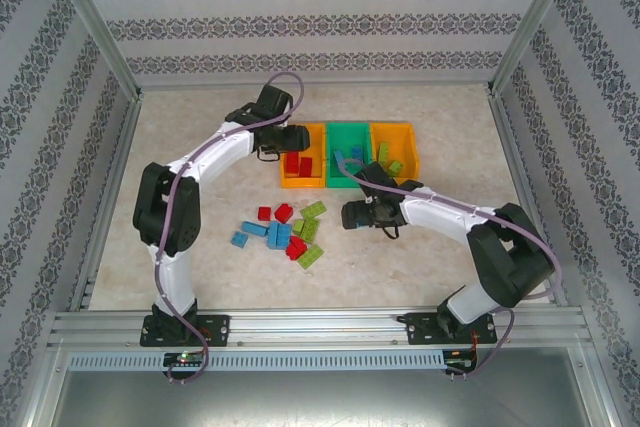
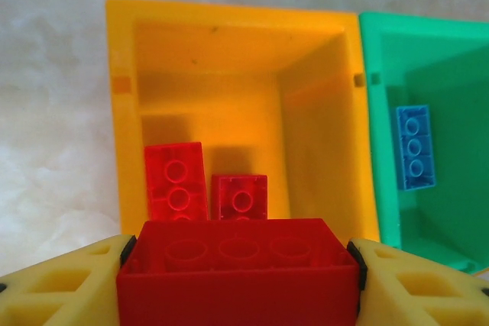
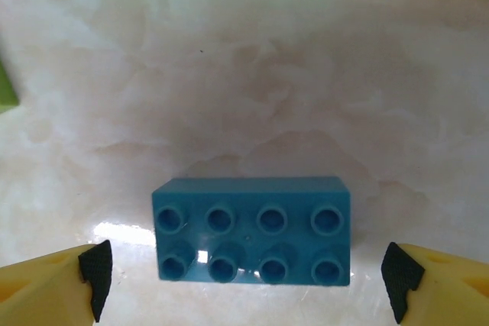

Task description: Sort the legos into containers by color

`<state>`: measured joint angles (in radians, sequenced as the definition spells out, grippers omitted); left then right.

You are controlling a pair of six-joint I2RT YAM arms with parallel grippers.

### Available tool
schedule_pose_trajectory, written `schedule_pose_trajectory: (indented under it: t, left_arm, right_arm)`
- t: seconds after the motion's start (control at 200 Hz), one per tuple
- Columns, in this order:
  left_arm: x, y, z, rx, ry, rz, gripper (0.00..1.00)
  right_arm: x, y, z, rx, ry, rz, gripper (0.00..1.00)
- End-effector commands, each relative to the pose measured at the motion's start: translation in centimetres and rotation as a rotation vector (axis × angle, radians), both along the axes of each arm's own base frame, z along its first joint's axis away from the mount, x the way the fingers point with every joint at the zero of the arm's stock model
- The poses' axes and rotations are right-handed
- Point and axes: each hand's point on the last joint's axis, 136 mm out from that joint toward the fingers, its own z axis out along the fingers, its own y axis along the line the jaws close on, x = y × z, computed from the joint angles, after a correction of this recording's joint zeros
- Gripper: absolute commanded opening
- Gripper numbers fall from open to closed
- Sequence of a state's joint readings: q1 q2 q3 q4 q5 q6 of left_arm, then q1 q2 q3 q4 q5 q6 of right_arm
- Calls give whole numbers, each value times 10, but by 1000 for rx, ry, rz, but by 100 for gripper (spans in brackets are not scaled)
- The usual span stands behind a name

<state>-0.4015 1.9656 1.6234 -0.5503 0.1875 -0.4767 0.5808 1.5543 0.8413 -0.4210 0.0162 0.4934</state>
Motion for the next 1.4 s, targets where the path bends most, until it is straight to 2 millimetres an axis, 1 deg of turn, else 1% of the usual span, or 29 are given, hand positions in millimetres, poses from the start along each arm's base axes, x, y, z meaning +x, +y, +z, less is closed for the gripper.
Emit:
schedule_pose_trajectory:
  t: [0.0,0.09,0.225,0.3,0.36,0.545,0.624,0.704,0.784,0.939,1.024,1.109,1.214,1.309,1.399]
  left_arm:
    - [0,-15,10,-32,9,-23,60]
    - [-1,-16,6,-32,23,-20,65]
    - [-3,-17,10,-30,12,-22,77]
    - [-5,-18,14,-30,3,-25,87]
    - [-7,-16,20,-29,-10,-23,100]
    - [-18,-1,38,-11,-68,8,100]
    - [-26,7,43,9,-86,13,100]
    - [-36,16,43,40,-90,11,100]
    - [-49,26,34,79,-69,13,100]
    - [-70,39,16,104,-31,25,100]
    - [-79,42,7,103,-13,32,100]
    - [-90,47,-4,113,14,33,100]
    - [-105,50,-15,103,54,36,100]
    - [-116,47,-20,70,68,24,100]
    - [-125,48,-24,77,77,14,100]
  right_arm:
    - [1,-1,-9,-36,9,2,89]
    - [-1,-3,-15,-53,27,-1,85]
    - [-2,-5,-19,-65,37,-10,80]
    - [-1,-5,-20,-69,37,-8,75]
    - [0,-5,-20,-73,39,-6,71]
    - [-1,-6,-20,-83,43,3,56]
    - [-1,-6,-14,-77,31,5,49]
    - [2,-3,-1,-57,0,10,46]
    - [9,1,20,-32,-48,13,46]
    - [34,7,63,13,-140,14,45]
    - [51,11,81,38,-170,14,45]
    - [72,15,94,46,-195,24,45]
    - [99,16,95,28,-184,29,46]
    - [124,17,90,17,-167,23,46]
    - [142,18,82,7,-144,20,46]
